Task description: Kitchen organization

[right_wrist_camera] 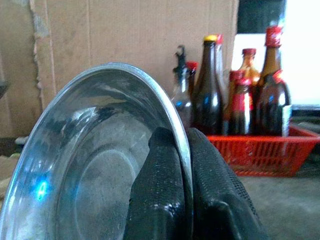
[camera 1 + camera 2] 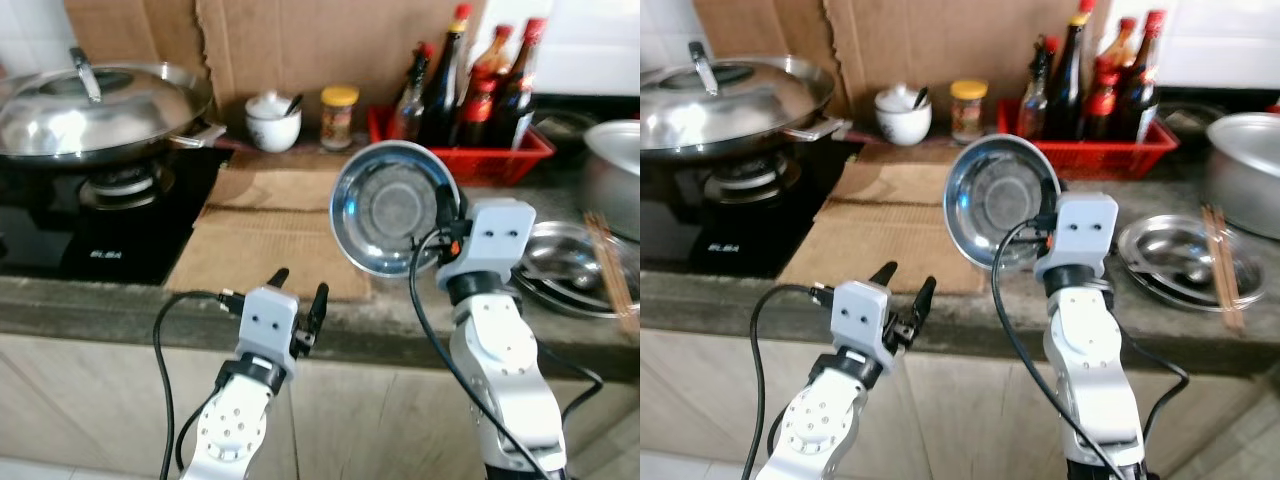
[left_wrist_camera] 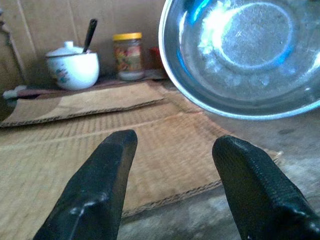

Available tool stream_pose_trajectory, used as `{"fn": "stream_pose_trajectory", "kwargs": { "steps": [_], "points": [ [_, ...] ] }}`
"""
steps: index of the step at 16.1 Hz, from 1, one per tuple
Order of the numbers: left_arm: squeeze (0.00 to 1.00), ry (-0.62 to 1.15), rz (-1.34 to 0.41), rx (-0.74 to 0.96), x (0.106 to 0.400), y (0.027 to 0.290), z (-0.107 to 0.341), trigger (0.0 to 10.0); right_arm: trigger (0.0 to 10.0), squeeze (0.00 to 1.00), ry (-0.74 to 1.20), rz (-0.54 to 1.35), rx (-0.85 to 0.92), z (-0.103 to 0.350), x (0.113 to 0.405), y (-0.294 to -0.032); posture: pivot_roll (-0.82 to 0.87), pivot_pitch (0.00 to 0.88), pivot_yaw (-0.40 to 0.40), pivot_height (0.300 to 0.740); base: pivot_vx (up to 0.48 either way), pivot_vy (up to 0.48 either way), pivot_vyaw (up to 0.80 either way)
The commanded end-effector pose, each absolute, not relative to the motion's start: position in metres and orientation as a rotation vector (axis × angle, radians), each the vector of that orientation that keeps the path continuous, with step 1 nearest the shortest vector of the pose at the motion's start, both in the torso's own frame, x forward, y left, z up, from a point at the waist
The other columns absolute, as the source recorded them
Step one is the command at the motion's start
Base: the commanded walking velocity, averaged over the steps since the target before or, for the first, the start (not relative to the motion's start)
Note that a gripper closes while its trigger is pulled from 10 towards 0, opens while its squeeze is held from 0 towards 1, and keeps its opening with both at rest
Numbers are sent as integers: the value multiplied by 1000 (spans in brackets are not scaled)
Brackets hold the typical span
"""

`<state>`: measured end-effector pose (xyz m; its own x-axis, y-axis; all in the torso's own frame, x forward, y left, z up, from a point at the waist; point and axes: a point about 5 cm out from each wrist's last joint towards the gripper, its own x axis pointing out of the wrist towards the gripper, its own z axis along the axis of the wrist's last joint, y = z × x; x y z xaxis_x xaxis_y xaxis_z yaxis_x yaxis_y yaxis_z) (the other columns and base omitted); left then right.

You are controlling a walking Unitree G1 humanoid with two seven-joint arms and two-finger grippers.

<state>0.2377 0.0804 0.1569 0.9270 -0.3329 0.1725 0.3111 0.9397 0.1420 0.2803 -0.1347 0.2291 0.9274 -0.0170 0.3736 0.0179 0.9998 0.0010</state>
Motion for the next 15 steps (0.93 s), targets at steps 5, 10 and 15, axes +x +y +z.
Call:
{"fn": "stream_pose_trajectory", "kwargs": {
  "steps": [5,10,15],
  "points": [
    [0,-179,-332,120,238,80,153,10000,10000,0,-379,-8,9,230,281,-132,73,0,-34,740,-301,0,0],
    [0,-178,-333,121,238,81,153,10000,10000,0,-375,-1,15,230,281,-131,71,0,-31,740,-315,0,0],
    [0,-186,-333,111,238,81,151,10000,10000,0,-379,1,11,229,281,-131,72,0,-30,740,-315,0,0]
  ]
}}
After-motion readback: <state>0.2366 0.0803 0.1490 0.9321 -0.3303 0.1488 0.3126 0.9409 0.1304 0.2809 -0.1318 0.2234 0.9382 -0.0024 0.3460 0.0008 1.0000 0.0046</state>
